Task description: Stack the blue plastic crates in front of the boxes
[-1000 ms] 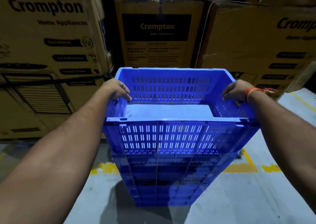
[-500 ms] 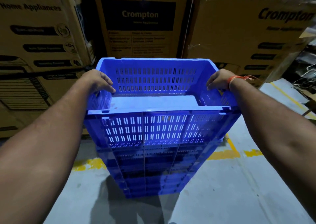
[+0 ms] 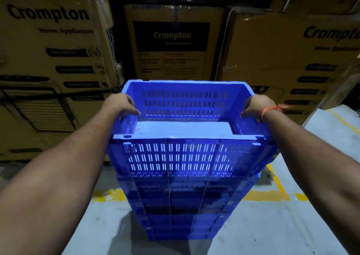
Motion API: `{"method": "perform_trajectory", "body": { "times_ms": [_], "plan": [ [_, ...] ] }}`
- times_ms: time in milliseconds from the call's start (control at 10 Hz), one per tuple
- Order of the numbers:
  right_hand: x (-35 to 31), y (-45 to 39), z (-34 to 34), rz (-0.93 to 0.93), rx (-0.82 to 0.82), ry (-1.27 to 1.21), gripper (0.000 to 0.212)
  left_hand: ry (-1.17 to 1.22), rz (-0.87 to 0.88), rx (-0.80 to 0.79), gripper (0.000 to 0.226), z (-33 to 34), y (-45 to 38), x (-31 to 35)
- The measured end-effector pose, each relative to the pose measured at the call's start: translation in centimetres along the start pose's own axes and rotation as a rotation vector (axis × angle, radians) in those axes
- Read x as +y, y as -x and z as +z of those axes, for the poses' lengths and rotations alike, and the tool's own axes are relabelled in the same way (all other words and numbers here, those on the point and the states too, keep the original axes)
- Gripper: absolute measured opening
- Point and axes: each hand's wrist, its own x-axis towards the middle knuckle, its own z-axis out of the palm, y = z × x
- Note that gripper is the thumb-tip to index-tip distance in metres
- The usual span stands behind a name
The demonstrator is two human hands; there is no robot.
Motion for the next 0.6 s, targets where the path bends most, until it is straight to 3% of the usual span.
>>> {"method": "perform_trajectory", "body": {
  "times_ms": [200, 400, 500, 600],
  "plan": [
    [-0.4, 0.7, 0.7, -0.01, 0.236, 0.087, 0.048, -0.141, 0.032, 0.254, 0.053, 0.1, 0.4, 1.4],
    [-3.0, 0.6, -1.3, -0.091, 0.325, 0.041, 0.05, -0.062, 0.253, 0.404, 0.048, -4.1, 0.7, 6.7],
    [-5.1, 0.2, -5.5, -0.232, 0.365, -0.109, 0.051, -0.009, 0.382, 0.52, 0.052, -8.3, 0.7, 9.6],
    [-7.5, 0.8, -12.9, -0.417, 0.237, -0.609, 0.064, 0.292, 0.501, 0.403, 0.051, -14.3, 2.1, 13.0]
  ]
}}
